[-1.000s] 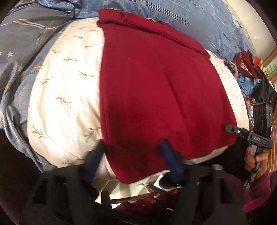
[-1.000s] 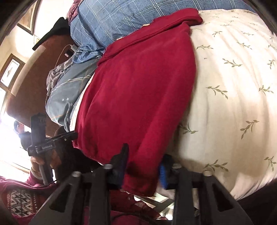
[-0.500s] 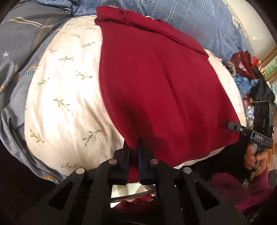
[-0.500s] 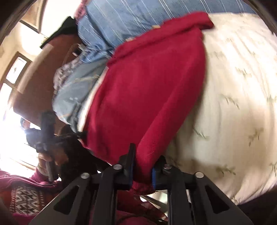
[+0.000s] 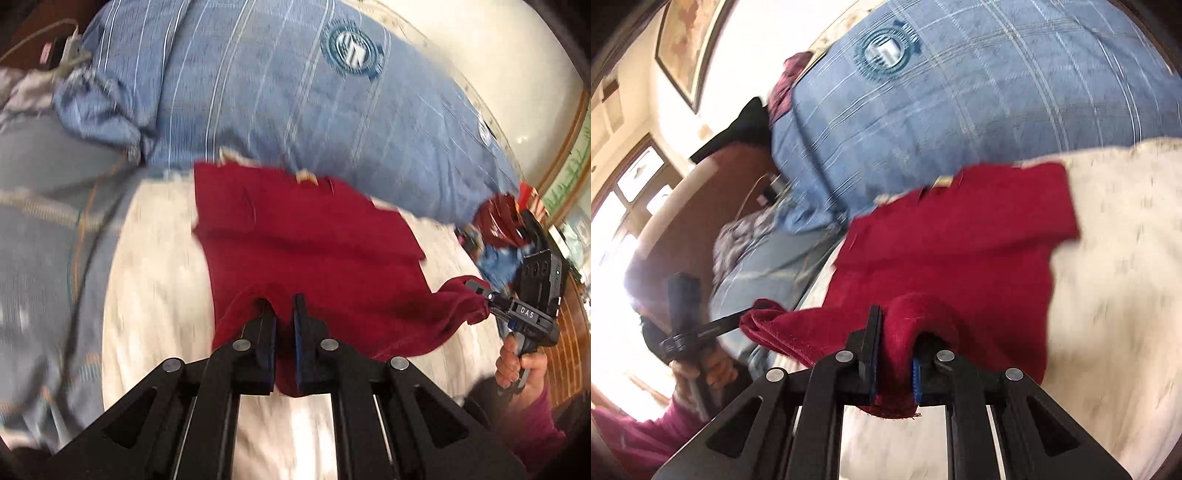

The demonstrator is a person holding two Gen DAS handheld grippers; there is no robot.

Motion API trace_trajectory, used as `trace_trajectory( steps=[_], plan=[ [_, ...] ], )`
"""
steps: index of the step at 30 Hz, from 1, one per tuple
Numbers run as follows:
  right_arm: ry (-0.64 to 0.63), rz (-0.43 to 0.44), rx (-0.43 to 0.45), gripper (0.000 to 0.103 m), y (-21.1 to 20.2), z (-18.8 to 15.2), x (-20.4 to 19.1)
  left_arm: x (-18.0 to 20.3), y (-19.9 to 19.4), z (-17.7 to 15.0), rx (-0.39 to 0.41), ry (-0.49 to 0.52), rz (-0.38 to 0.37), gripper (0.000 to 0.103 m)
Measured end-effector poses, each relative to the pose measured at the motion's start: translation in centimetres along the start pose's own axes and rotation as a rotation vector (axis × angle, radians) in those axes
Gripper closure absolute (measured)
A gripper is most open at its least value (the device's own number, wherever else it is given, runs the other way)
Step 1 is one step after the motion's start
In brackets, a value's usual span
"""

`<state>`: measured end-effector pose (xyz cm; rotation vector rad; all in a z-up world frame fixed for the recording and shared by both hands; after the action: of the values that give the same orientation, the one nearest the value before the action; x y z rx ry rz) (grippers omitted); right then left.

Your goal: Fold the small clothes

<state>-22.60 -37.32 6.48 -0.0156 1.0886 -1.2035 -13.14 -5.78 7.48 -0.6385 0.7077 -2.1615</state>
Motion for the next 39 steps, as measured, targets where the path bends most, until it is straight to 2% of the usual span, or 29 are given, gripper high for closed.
trace_trajectory(
  steps=[5,11,15,17,19,21,22,23,24,25,26,28,30,32,34,36,39],
  plan=[
    [-0.019,-0.095,0.048,0.092,3.5,6.0,1.3,-1.7,4.5,5.4,0.035,-0.008,0.056,0.098],
    [0.014,-0.12,0.066,0.092,7.8,11.4,2.8,-4.7,10.0,8.7,0.009,-0.036,0.102,0.098],
    [0.076,-0.145,0.075,0.09,11.4,14.5,5.3,-6.5,13.7,10.4,-0.008,-0.053,0.131,0.098],
    [0.132,-0.135,0.024,0.086,13.4,15.5,6.8,-7.2,15.6,10.9,-0.031,-0.066,0.12,0.096],
    [0.189,-0.163,-0.024,0.085,14.5,15.9,8.7,-8.0,16.8,10.8,-0.042,-0.098,0.1,0.094],
    [0.23,-0.123,-0.018,0.084,13.7,15.9,9.5,-8.4,17.5,10.6,-0.061,-0.106,0.065,0.092],
    [0.235,-0.099,-0.005,0.079,12.8,15.8,9.5,-8.4,17.4,10.7,-0.059,-0.103,0.058,0.09],
    [0.23,-0.09,0.008,0.063,12.1,15.8,9.4,-8.3,17.1,10.7,-0.049,-0.093,0.053,0.081],
    [0.218,-0.105,0.046,0.051,11.1,15.9,9.3,-8.2,16.7,10.8,-0.037,-0.082,0.051,0.074],
    [0.205,-0.132,0.104,0.039,9.7,16.1,9.2,-8.1,16.3,10.9,-0.026,-0.074,0.047,0.053],
    [0.197,-0.142,0.153,0.039,8.3,16.1,9.0,-8.0,15.7,10.9,-0.012,-0.072,0.074,0.035],
    [0.169,-0.104,0.174,0.04,6.6,15.8,7.9,-7.8,14.2,11.1,0.03,-0.056,0.112,0.033],
    [0.099,-0.102,0.15,0.043,6.5,14.7,6.2,-7.4,13.3,11.3,0.039,-0.024,0.108,0.033],
    [0.013,-0.127,0.095,0.051,8.0,13.3,4.4,-7.1,12.9,11.1,0.037,-0.005,0.148,0.033],
    [-0.036,-0.154,0.027,0.054,10.8,12.7,3.4,-7.0,13.4,10.8,0.023,0.007,0.161,0.033],
    [-0.051,-0.229,0.029,0.054,13.3,13.5,3.4,-7.4,14.8,10.5,-0.018,0.006,0.179,0.033],
    [-0.02,-0.289,0.063,0.053,15.6,16.2,4.4,-8.8,16.5,9.8,-0.066,-0.017,0.215,0.033]
  ],
)
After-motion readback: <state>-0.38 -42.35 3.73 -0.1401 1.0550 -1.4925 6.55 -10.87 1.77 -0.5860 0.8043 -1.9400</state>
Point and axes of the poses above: each gripper's, at about its wrist camera, not at the fingertips, and y roughly the way its jaws point, x to its right, z to its top, the point moved 4 cm from there along y, roughly the way its jaws point, and after that the axes turned 13 degrees about y, right-handed, at the moved point
